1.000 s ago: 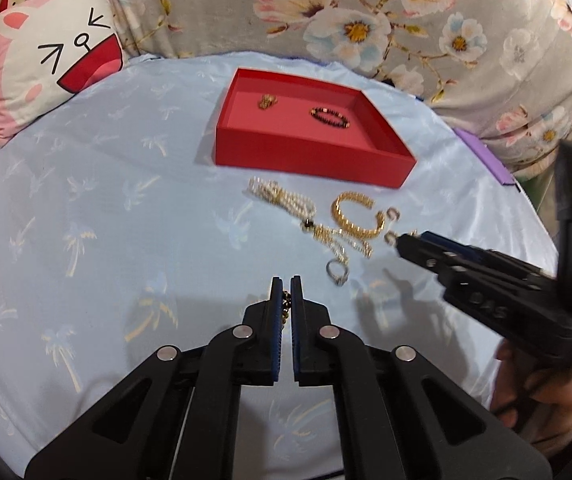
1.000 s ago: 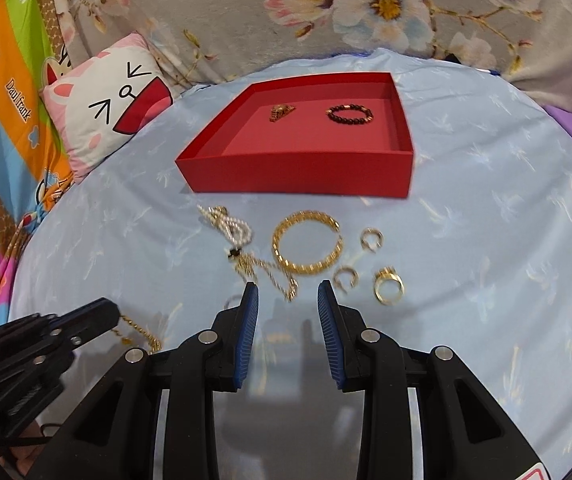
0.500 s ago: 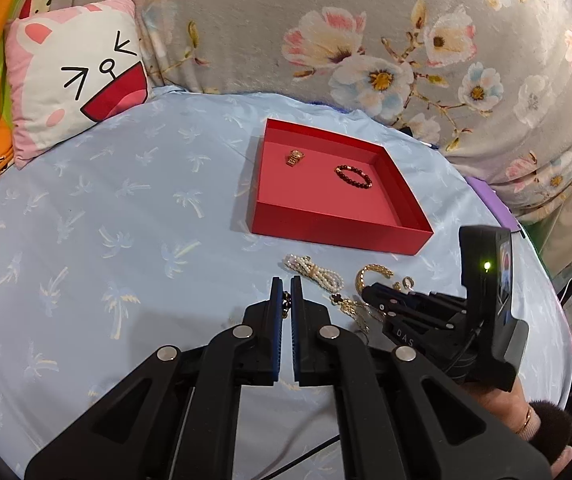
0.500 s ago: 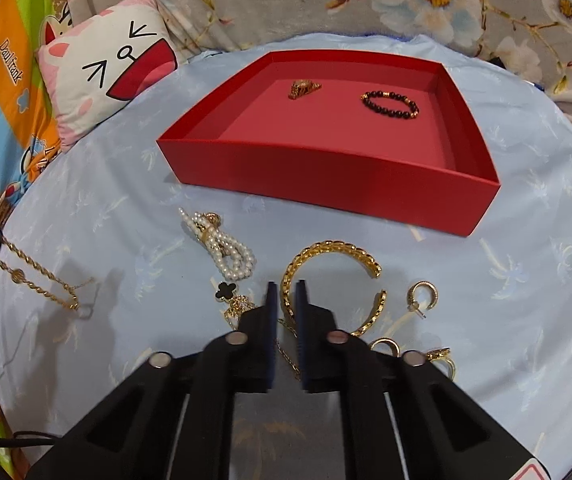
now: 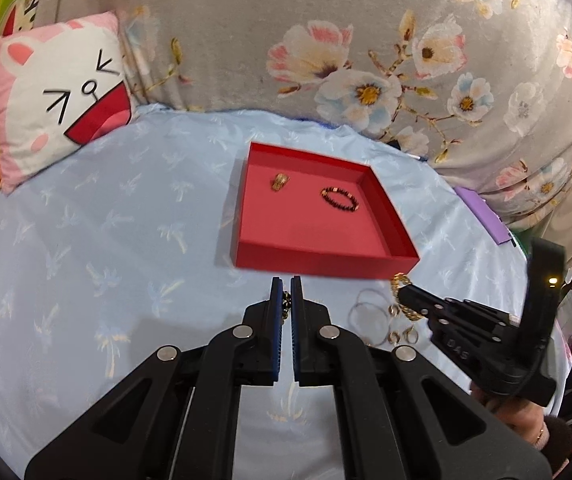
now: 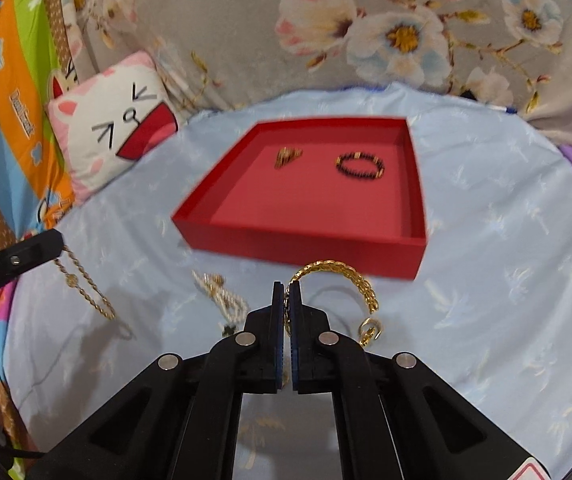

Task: Organize jewelry
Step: 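Lower the chain and bangle into the red box and open both tools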

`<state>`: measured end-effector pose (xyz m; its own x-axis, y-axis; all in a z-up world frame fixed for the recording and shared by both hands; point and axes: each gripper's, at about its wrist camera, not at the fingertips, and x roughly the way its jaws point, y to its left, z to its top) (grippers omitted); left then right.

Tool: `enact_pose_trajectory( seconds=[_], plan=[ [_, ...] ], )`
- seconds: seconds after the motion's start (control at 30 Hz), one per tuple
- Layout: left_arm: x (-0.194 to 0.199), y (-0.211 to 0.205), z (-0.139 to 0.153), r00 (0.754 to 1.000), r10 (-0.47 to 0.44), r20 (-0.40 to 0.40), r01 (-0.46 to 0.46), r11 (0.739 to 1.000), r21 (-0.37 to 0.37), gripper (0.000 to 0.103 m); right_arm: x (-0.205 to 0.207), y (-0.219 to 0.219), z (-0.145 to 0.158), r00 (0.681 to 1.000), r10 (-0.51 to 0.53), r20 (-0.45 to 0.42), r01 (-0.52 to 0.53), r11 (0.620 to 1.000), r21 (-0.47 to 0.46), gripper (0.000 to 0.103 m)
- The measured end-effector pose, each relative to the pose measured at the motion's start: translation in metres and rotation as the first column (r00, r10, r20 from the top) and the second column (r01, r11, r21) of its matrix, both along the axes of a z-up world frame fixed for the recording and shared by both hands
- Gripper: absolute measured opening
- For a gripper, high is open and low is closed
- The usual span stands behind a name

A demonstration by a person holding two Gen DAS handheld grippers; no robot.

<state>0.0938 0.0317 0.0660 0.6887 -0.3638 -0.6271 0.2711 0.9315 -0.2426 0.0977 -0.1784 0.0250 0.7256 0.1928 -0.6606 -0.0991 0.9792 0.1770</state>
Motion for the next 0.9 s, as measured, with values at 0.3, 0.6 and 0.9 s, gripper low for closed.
enact_pose_trajectory(
  seconds=[0.3, 0.6, 0.9],
  plan=[
    [0.085, -0.033, 0.036, 0.996, -0.031, 0.086, 0.032, 0.999, -0.011, 0.003, 0.064, -0.02, 0.048, 0.996, -0.006, 0.085, 0.006, 1.0, -0.006, 0.002],
    [0.184, -0.073, -0.013, 1.0, -0.03, 0.005, 0.03, 0.999, 0.011, 0.003, 0.156, -0.03, -0.009, 0.999, -0.013, -0.046, 0.013, 1.0, -0.011, 0.002],
    [0.224, -0.085, -0.059, 0.998, -0.011, -0.068, 0.015, 0.999, 0.049, 0.003, 0.184, -0.023, -0.044, 0.992, 0.005, -0.128, -0.007, 1.0, -0.015, 0.002]
  ],
)
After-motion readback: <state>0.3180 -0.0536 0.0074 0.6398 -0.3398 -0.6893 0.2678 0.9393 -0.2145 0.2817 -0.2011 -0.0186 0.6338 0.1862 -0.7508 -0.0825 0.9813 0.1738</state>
